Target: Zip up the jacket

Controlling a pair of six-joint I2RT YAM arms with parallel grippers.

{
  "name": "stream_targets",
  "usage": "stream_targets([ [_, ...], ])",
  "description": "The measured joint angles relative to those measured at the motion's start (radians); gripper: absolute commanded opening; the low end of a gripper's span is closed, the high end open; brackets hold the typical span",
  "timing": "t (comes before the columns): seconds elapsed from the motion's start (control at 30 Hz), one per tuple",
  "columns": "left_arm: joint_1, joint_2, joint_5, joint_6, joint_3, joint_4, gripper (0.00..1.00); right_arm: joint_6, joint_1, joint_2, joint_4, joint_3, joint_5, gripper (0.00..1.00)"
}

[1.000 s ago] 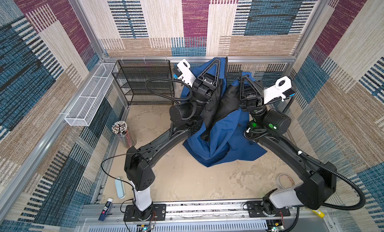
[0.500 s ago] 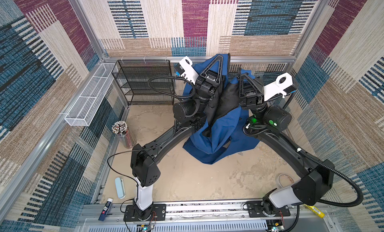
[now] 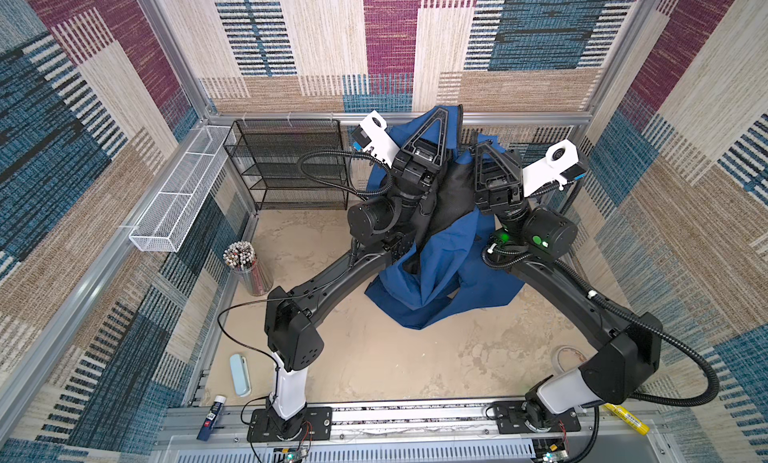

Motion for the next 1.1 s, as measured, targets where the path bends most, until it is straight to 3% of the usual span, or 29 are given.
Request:
stream_targets([
  [1.1,-0.008,0.035,-0.004,-0.003,0.062,0.0,0.0,0.058,0.001,0.024,0.0,0.021,0.007,0.0],
])
